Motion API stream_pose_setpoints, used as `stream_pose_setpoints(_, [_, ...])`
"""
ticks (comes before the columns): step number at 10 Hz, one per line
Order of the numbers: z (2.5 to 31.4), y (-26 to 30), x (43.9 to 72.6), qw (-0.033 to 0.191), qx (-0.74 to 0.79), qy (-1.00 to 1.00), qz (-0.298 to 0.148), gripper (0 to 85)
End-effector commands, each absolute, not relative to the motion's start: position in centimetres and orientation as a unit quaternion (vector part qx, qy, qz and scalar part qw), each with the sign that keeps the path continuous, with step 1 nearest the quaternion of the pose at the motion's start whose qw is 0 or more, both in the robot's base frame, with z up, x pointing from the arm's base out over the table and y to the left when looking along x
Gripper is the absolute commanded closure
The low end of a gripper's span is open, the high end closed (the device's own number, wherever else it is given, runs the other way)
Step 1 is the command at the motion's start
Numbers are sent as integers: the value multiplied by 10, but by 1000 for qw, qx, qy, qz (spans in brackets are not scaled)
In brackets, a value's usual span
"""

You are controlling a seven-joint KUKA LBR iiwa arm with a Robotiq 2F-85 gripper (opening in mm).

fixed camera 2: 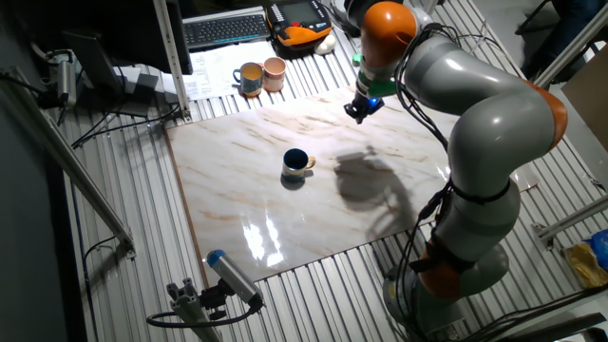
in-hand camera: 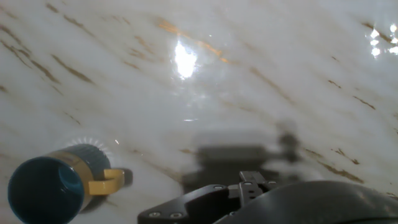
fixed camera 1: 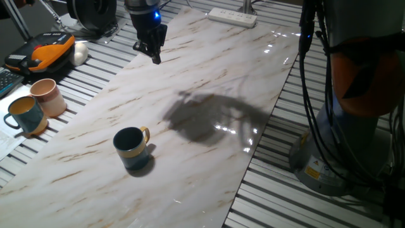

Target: Pick up the cup

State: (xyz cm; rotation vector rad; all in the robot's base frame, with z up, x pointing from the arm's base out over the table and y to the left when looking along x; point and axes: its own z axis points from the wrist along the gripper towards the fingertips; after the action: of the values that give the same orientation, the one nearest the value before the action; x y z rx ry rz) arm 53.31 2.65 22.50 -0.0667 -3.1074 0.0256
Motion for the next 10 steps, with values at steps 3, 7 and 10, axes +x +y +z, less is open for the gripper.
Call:
stream_pose_setpoints(3, [218,35,532,18,-41,-999,27,850])
stream_pose_setpoints(7, [216,51,529,29,-143,-989,13,850])
stream_pose_setpoints(10, [215,56,527,21,-238,-971,-21,850])
